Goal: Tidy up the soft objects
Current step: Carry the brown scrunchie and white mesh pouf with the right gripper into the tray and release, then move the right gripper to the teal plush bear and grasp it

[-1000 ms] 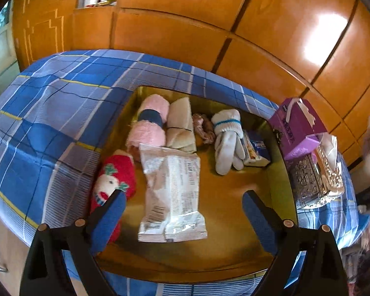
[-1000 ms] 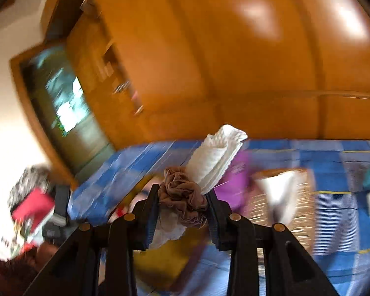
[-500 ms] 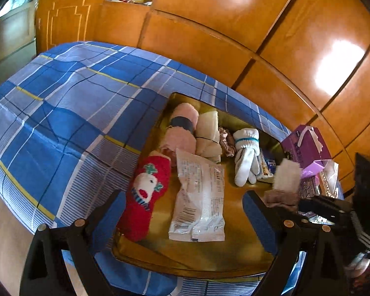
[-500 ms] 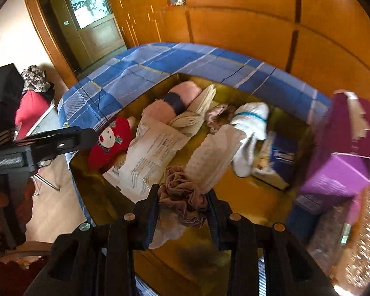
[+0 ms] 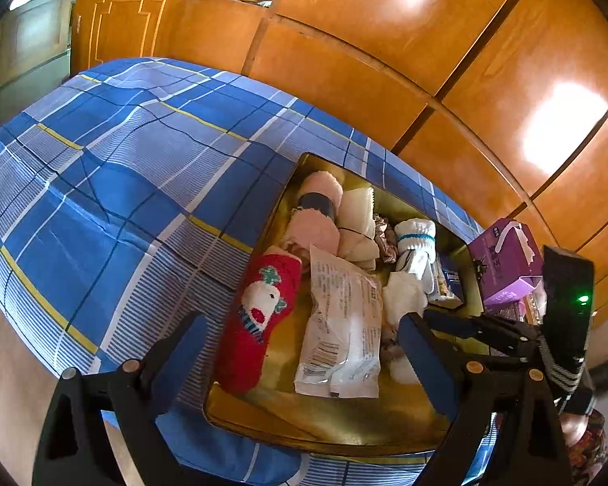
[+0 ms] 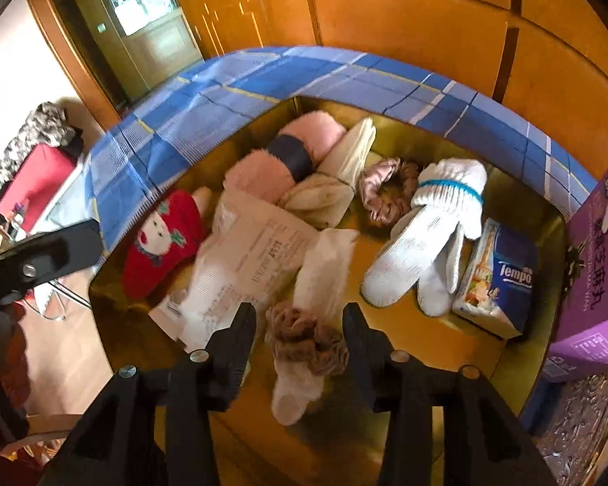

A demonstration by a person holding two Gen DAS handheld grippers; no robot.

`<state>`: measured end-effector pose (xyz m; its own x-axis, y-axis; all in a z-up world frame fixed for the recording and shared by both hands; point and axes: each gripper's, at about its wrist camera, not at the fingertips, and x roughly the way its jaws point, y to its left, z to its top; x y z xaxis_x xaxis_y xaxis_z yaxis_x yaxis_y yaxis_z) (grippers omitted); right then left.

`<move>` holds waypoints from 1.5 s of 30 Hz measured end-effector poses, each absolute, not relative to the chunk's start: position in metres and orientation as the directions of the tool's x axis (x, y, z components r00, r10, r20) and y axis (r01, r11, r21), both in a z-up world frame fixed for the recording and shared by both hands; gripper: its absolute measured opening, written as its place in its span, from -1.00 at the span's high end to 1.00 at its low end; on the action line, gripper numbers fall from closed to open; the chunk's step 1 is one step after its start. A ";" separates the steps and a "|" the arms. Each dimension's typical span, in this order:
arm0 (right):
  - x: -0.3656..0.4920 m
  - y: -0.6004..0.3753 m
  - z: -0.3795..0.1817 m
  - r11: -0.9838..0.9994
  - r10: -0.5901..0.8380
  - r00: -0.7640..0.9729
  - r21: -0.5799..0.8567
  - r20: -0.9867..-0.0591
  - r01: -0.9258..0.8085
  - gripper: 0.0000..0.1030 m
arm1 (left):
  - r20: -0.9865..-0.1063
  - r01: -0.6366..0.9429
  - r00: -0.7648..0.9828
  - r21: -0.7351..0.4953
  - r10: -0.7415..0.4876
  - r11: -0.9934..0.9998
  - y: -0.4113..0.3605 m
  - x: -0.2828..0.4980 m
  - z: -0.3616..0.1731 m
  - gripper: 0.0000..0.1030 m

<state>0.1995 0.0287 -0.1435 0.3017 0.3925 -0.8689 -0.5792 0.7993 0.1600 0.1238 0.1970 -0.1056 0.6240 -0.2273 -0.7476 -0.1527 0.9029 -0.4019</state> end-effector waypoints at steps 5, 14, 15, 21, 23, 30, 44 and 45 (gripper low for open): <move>0.196 0.007 -0.127 0.820 0.449 0.333 0.235 -0.829 -0.522 0.13 | -0.749 -0.157 0.621 -0.408 -0.231 0.899 0.195 0.125 -0.107 -0.87; 0.181 -0.019 -0.107 0.826 0.499 0.372 0.300 -0.783 -0.477 0.13 | -0.753 -0.113 0.603 -0.408 -0.263 0.906 0.177 0.128 -0.106 -0.87; 0.178 -0.021 -0.104 0.825 0.502 0.378 0.299 -0.778 -0.479 0.13 | -0.754 -0.110 0.602 -0.406 -0.264 0.907 0.176 0.128 -0.106 -0.87; 0.149 -0.041 -0.081 0.838 0.493 0.469 0.253 -0.733 -0.484 0.13 | -0.758 -0.076 0.590 -0.395 -0.278 0.916 0.158 0.132 -0.103 -0.87; 0.139 -0.053 -0.073 0.848 0.480 0.508 0.231 -0.715 -0.476 0.13 | -0.758 -0.060 0.585 -0.397 -0.290 0.916 0.151 0.134 -0.101 -0.87; 0.116 -0.130 -0.044 0.917 0.397 0.664 0.242 -0.634 -0.318 0.13 | -0.744 0.042 0.577 -0.386 -0.338 0.922 0.110 0.138 -0.086 -0.87; 0.124 -0.344 -0.099 0.905 0.001 0.729 0.312 -0.685 0.291 0.13 | -0.736 0.266 0.533 -0.323 -0.418 0.908 0.010 0.139 -0.054 -0.89; 0.126 -0.359 -0.108 0.893 -0.015 0.715 0.313 -0.698 0.324 0.13 | -0.735 0.276 0.531 -0.320 -0.421 0.906 0.004 0.139 -0.053 -0.89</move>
<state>0.1256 -0.3595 -0.1076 0.7155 -0.0155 -0.6984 0.3245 0.8927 0.3126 0.1386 0.0043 -0.0526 0.5309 -0.4209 -0.7355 0.2758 0.9065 -0.3197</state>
